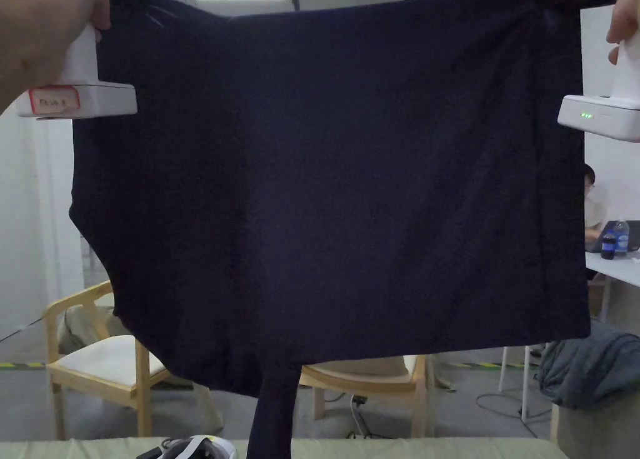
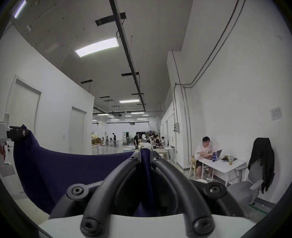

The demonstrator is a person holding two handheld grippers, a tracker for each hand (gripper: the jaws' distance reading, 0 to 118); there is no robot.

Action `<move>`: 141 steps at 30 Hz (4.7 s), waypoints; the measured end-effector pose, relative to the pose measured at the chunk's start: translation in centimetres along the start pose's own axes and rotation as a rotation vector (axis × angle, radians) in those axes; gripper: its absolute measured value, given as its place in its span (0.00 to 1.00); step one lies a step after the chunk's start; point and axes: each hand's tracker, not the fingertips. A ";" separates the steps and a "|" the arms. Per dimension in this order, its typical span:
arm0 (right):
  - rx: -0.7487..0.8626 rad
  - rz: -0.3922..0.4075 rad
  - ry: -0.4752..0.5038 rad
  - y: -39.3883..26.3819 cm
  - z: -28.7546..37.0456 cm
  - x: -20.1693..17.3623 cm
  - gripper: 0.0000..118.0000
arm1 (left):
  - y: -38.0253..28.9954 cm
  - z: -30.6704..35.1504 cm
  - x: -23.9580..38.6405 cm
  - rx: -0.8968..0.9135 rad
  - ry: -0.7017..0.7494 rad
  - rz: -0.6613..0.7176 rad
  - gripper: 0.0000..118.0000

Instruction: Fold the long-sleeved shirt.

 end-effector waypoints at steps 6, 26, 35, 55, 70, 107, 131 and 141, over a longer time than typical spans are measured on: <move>-0.113 0.024 0.039 -6.8 1.8 0.6 0.05 | -6.3 2.2 -1.1 -0.086 -0.041 0.008 0.03; -0.593 -0.047 0.058 -36.0 24.8 6.6 0.05 | -37.3 27.0 -1.2 -0.500 -0.286 -0.081 0.03; -0.826 0.063 0.089 -44.3 44.8 8.0 0.05 | -50.0 43.6 -3.5 -0.737 -0.441 0.079 0.03; -1.415 -0.013 0.003 -60.3 61.6 10.5 0.05 | -68.5 57.8 0.1 -1.373 -0.444 -0.015 0.03; -1.242 0.033 -0.099 -57.2 60.3 10.7 0.98 | -65.1 57.8 -1.5 -1.253 -0.389 0.088 0.88; -0.856 0.020 -0.089 -67.0 36.4 3.5 0.00 | -81.4 -12.9 6.0 -1.224 -0.141 0.140 0.73; -0.751 -0.049 -0.103 -57.1 45.4 3.2 0.00 | -59.6 20.8 6.8 -0.676 -0.286 0.068 0.05; -0.756 -0.078 -0.092 -55.4 51.3 3.9 0.00 | -59.7 42.4 6.2 -0.654 -0.274 0.089 0.05</move>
